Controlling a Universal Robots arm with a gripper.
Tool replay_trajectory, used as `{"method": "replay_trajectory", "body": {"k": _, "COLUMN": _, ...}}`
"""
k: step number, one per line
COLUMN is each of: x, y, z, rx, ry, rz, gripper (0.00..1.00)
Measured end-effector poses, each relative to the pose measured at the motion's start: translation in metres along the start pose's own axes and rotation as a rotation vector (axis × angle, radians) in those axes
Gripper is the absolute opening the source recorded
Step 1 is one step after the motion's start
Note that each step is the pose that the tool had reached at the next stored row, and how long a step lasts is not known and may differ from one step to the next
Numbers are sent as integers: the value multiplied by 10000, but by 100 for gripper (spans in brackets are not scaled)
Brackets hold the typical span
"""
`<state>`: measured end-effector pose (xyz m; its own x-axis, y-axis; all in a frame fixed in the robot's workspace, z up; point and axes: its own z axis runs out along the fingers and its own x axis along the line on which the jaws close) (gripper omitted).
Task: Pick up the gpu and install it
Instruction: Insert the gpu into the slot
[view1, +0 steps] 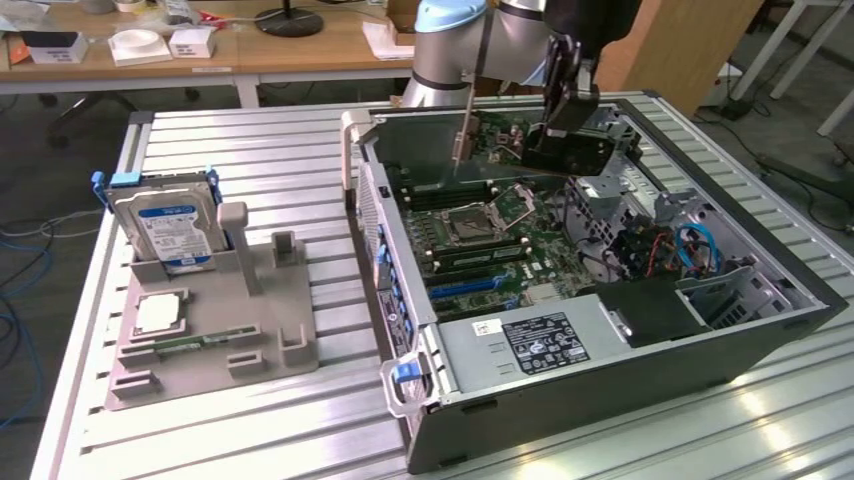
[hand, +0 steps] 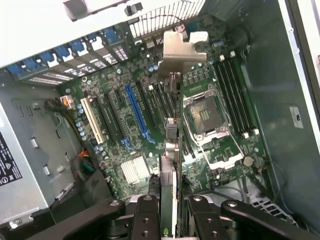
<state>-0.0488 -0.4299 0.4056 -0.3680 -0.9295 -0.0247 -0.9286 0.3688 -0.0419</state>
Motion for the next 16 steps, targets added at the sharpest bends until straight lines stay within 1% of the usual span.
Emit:
{"method": "replay_trajectory", "body": {"k": 5, "x": 2, "y": 6, "z": 3, "rx": -6, "ry": 6, "rz": -2, "gripper": 26}}
{"method": "replay_trajectory", "body": {"k": 7, "x": 3, "y": 9, "z": 6, "rx": -2, "ry": 18, "rz": -2, "gripper": 26}}
{"method": "replay_trajectory", "body": {"k": 11, "x": 5, "y": 14, "z": 10, "rx": 12, "ry": 88, "rz": -49, "gripper": 26}}
{"method": "replay_trajectory", "body": {"k": 14, "x": 5, "y": 14, "z": 19, "rx": 6, "ry": 88, "rz": -205, "gripper": 26}}
{"method": "replay_trajectory", "body": {"k": 16, "x": 5, "y": 15, "z": 23, "rx": -6, "ry": 69, "rz": -362, "gripper": 26}}
